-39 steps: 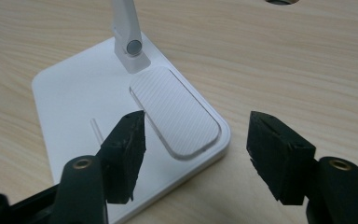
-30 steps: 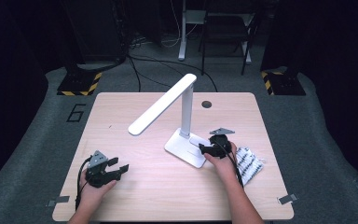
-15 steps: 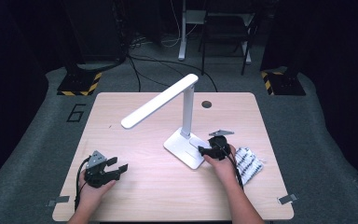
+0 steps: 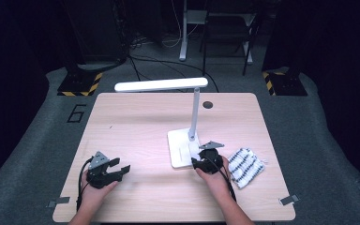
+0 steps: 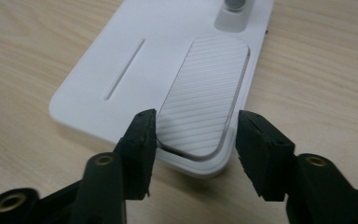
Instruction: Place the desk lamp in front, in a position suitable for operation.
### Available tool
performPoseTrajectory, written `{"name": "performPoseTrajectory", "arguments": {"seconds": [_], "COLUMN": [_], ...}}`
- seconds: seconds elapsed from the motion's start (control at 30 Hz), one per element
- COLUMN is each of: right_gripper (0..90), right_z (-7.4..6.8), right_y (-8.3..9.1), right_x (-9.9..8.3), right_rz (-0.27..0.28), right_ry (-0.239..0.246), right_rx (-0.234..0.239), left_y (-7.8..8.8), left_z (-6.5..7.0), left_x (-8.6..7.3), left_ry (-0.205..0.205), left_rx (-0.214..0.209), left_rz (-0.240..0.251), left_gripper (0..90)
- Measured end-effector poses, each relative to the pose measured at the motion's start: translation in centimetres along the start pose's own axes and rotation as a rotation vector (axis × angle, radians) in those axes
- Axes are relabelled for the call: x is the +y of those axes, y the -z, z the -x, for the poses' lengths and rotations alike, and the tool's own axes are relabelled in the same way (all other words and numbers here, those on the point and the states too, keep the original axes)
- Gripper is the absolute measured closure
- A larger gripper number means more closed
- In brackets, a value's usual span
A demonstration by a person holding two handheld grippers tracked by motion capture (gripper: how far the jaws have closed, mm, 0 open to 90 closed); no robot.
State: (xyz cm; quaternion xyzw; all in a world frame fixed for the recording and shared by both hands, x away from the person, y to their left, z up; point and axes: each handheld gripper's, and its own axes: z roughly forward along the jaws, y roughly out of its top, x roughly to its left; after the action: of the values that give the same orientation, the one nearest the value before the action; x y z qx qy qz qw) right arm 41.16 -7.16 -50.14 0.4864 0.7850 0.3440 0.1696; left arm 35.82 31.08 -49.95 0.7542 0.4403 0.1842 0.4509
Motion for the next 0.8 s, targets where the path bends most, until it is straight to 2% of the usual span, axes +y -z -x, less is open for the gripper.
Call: {"name": "performPoseTrajectory", "arguments": {"seconds": [0.1,0.2,0.27,0.33,0.37,0.43,0.47,0.5,0.53,0.6,0.73,0.8], "right_gripper": [50.0,48.9,46.7,46.9,48.2,48.3,48.3,48.3,48.3,48.3,45.2,42.1], "right_z": [-1.2,-2.3,-2.9,-3.5,-3.6,-3.6,-3.7,-3.6,-3.5,-2.8,-0.9,0.3], "right_y": [0.0,-0.2,-0.4,-0.7,-0.9,-1.2,-1.3,-1.4,-1.2,-0.7,-0.1,0.2], "right_x": [-0.1,-0.1,0.1,0.3,0.3,0.5,0.5,0.6,0.7,1.0,2.0,3.1], "right_rz": [0.005,0.027,0.035,0.051,0.067,0.08,0.075,0.077,0.09,0.125,0.156,0.176], "right_ry": [0.021,0.071,0.068,0.092,0.105,0.097,0.089,0.103,0.096,0.061,0.026,0.016], "right_rx": [0.035,0.111,0.163,0.162,0.179,0.25,0.264,0.259,0.244,0.225,0.17,0.12], "left_y": [0.1,0.1,0.1,0.1,0.1,0.1,0.1,0.2,0.3,0.4,0.4,0.4], "left_z": [-0.1,-0.1,-0.1,-0.1,0.0,0.0,0.0,0.0,-0.1,-0.1,-0.2,-0.1], "left_x": [0.0,0.0,0.0,0.0,0.0,0.0,-0.1,0.0,0.0,0.0,-0.1,0.0], "left_ry": [0.001,0.0,-0.006,-0.008,-0.006,-0.001,0.001,0.002,-0.004,-0.002,-0.001,-0.008], "left_rx": [-0.006,-0.005,-0.005,-0.005,0.0,0.001,0.001,-0.001,-0.005,-0.002,-0.002,-0.003], "left_rz": [-0.006,-0.008,-0.005,-0.005,0.004,0.001,0.002,0.001,-0.003,0.0,-0.004,-0.004], "left_gripper": [39.1,39.1,39.1,39.1,39.1,39.1,39.1,39.1,39.2,39.1,39.1,39.1]}}
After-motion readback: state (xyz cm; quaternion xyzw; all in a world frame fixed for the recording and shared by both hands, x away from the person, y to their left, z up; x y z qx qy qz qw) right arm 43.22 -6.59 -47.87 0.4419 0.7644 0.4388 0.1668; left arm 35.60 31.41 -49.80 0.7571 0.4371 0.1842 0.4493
